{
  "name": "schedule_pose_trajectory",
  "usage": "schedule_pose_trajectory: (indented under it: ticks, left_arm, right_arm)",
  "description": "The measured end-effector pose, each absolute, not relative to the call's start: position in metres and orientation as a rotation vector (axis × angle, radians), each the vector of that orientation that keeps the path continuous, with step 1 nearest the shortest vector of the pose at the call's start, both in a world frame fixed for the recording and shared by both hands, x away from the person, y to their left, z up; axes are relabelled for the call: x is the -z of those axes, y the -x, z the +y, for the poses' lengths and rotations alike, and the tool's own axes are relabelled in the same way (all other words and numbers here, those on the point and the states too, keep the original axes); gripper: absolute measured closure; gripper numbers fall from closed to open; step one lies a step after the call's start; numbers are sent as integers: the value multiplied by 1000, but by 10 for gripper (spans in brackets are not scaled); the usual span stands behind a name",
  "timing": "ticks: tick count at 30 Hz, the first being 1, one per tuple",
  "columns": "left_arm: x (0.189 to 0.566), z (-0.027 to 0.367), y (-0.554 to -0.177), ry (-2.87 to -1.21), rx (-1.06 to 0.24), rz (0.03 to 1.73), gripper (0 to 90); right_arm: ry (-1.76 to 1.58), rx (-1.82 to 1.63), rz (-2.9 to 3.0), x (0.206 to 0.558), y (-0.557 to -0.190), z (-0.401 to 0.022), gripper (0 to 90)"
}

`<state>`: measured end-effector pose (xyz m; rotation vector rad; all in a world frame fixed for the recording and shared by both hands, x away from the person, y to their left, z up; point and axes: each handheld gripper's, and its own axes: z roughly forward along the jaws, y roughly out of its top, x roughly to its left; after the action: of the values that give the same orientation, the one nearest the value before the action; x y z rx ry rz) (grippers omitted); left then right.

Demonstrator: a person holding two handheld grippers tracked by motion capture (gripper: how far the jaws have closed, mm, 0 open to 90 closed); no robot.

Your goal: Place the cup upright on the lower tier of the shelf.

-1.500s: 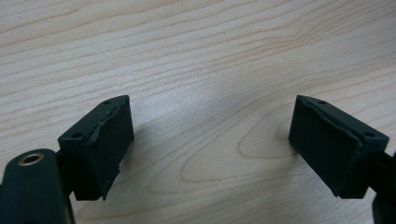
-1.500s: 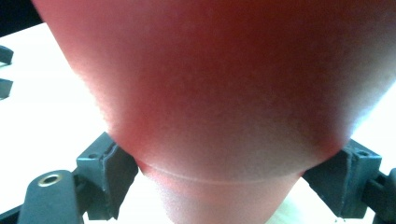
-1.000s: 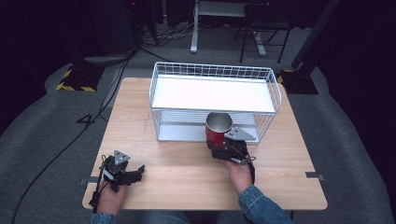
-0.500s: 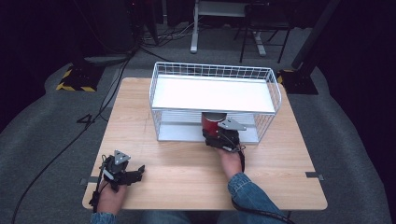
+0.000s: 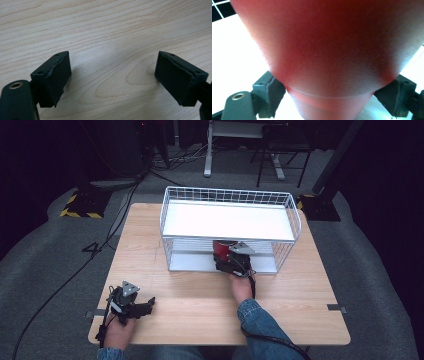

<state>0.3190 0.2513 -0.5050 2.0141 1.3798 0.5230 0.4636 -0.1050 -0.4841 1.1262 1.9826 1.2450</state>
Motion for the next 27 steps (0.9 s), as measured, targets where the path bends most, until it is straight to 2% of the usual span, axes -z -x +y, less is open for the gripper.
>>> schedule_pose_trajectory:
  ticks: [27]
  left_arm:
    - [505,251,-319,-2012,-522,1380,144]
  right_arm:
    - [-1160,-1304,1971,492,-469,-109,139]
